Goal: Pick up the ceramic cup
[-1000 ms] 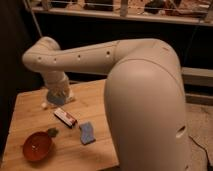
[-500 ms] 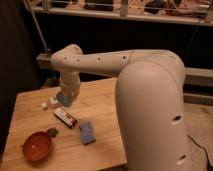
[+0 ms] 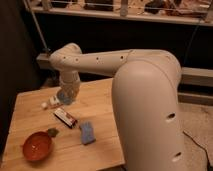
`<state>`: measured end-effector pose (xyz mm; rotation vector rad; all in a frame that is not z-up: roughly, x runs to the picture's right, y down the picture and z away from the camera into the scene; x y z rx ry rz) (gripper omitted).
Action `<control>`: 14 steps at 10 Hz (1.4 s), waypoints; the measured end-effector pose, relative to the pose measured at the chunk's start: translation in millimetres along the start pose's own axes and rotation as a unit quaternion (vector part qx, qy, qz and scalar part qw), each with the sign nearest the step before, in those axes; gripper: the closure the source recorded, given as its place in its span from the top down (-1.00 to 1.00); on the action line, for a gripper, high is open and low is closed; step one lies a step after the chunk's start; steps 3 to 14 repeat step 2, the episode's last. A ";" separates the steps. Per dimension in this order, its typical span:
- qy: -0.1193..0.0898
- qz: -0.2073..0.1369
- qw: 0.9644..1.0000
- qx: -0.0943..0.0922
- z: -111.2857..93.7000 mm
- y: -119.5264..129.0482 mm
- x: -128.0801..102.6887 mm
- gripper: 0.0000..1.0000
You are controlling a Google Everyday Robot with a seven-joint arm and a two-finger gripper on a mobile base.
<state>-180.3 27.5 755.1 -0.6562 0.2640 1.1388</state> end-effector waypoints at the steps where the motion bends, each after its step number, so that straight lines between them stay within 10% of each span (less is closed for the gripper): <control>1: -0.004 0.001 1.000 -0.002 -1.4 -0.8 -1.1 -0.74; 14: -0.007 0.005 1.000 -0.003 -2.6 -2.7 -1.9 -0.74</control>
